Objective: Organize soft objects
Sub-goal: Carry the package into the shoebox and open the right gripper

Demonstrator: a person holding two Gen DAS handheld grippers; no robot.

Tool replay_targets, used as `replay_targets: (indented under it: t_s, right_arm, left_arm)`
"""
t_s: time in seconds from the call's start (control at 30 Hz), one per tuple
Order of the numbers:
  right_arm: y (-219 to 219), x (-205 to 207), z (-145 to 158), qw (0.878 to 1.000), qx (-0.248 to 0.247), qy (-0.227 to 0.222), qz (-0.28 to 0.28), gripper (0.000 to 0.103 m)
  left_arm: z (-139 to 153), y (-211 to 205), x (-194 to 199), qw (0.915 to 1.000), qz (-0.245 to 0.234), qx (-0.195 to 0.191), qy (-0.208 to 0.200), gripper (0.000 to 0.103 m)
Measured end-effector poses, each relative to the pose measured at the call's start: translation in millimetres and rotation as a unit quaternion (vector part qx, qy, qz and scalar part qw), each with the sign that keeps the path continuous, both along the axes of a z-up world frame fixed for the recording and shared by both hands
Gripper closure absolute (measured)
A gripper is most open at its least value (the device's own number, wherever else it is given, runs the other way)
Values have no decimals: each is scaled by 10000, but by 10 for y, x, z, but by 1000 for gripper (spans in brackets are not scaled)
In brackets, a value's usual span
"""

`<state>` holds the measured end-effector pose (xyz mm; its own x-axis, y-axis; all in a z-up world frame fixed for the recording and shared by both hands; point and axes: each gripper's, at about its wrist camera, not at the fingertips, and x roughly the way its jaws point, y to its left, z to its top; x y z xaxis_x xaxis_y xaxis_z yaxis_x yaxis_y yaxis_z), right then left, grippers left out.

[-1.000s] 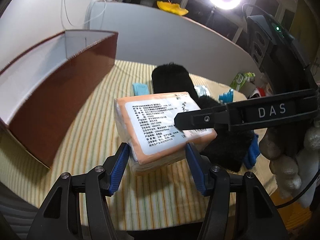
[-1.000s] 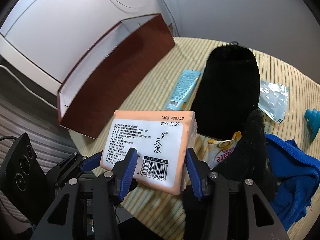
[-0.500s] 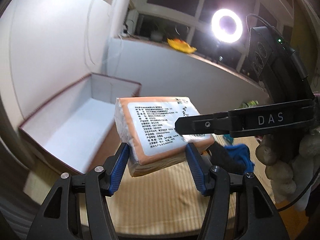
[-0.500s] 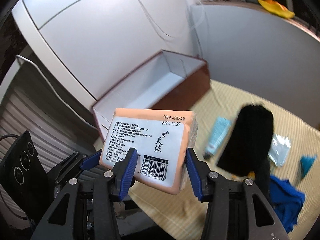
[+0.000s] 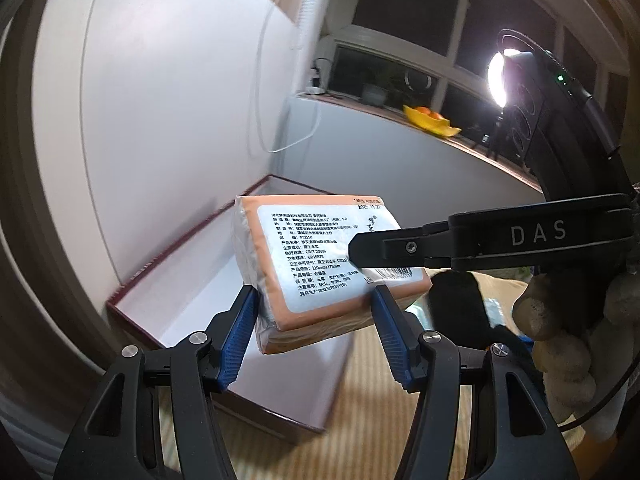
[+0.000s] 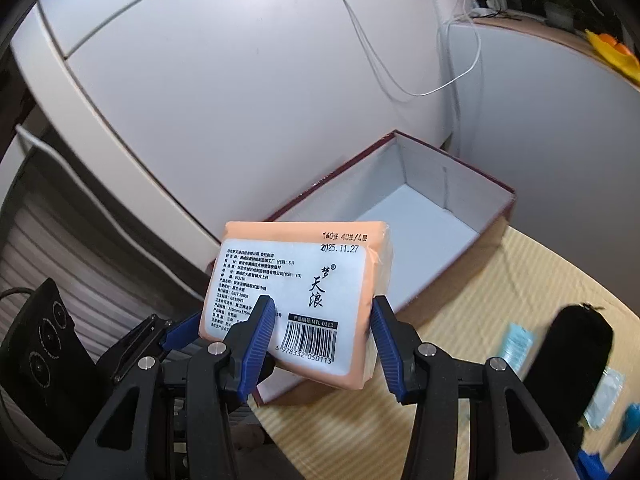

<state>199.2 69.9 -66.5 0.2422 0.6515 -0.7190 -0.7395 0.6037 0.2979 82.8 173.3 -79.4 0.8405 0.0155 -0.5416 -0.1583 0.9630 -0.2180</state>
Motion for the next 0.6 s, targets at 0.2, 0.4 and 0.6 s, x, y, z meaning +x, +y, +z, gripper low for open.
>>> replay_targets:
  t_s: [0.2, 0.4, 0.6]
  right_arm:
    - [235, 146, -85, 9999, 16, 128, 80, 57]
    - [344, 237, -203, 9998, -24, 201, 90, 57]
    - [347, 270, -245, 9998, -51, 186, 90, 57]
  left_arm:
    - [-87, 157, 71, 9998, 161, -26, 106, 45]
    - [-154, 198, 157, 9995, 206, -73, 219, 45]
    - [-176, 217, 133, 9992, 263, -131, 280, 45]
